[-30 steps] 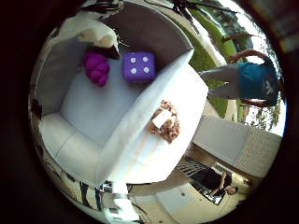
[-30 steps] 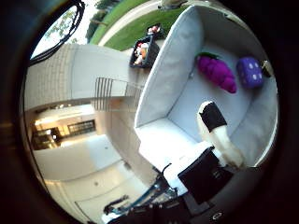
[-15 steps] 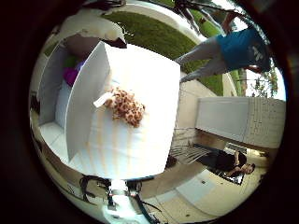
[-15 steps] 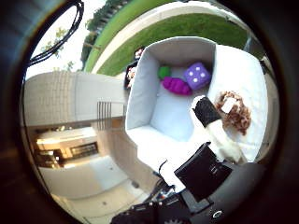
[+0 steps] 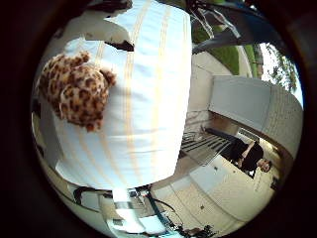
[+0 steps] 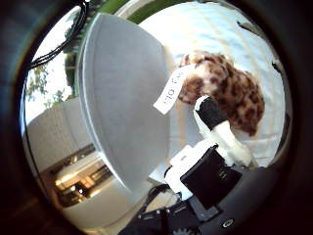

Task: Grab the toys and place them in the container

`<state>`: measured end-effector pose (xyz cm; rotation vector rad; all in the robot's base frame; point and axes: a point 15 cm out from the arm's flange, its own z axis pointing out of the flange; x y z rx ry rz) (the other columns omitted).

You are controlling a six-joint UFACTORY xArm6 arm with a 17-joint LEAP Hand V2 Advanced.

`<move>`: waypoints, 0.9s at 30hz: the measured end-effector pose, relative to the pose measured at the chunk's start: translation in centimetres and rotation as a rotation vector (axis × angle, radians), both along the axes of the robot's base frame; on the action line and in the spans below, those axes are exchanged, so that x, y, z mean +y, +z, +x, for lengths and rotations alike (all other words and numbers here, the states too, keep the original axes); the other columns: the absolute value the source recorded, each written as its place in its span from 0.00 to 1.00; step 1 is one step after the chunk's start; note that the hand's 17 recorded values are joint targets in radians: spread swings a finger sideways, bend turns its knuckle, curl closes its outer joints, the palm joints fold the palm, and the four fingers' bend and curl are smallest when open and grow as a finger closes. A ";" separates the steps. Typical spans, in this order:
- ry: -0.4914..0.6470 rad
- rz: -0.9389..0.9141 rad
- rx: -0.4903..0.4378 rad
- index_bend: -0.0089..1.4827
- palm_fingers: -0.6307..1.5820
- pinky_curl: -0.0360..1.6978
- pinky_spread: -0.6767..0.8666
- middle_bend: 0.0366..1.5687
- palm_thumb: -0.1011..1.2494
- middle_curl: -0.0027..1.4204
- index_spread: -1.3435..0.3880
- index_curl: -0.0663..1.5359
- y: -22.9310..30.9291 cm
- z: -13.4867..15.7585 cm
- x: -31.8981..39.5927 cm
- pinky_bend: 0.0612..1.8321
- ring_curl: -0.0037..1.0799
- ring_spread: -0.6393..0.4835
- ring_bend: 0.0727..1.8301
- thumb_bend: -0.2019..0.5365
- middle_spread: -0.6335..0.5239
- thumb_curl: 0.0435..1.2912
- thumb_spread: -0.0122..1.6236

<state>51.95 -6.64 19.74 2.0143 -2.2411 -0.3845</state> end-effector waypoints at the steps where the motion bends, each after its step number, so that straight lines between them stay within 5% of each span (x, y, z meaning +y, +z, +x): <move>1: 0.000 -0.010 0.006 0.11 0.37 0.21 0.73 0.13 0.58 0.28 0.78 0.19 -0.8 0.0 -0.1 0.49 0.33 0.80 0.39 0.24 0.63 0.33 0.71; 8: 0.003 -0.057 0.086 0.12 0.42 0.19 0.72 0.16 0.57 0.29 0.79 0.19 -4.9 -0.9 -0.7 0.48 0.34 0.79 0.41 0.24 0.61 0.33 0.72; 13: 0.015 -0.062 0.082 0.12 0.64 0.19 0.70 0.37 0.59 0.38 0.72 0.19 -4.6 -0.9 -0.8 0.47 0.40 0.72 0.54 0.25 0.53 0.32 0.72; 15: 0.025 -0.067 0.073 0.11 0.66 0.19 0.69 0.44 0.61 0.42 0.69 0.18 -3.8 -0.9 -0.7 0.47 0.44 0.69 0.61 0.26 0.50 0.33 0.71; 18: 0.035 -0.071 0.063 0.12 0.67 0.23 0.68 0.56 0.66 0.50 0.63 0.17 -2.7 -1.6 -0.3 0.54 0.54 0.63 0.71 0.27 0.46 0.34 0.71; 27: 0.059 -0.084 -0.017 0.29 0.72 0.36 0.62 0.67 0.81 0.64 0.46 0.18 2.9 -4.2 1.0 0.75 0.63 0.54 0.75 0.29 0.39 0.40 0.70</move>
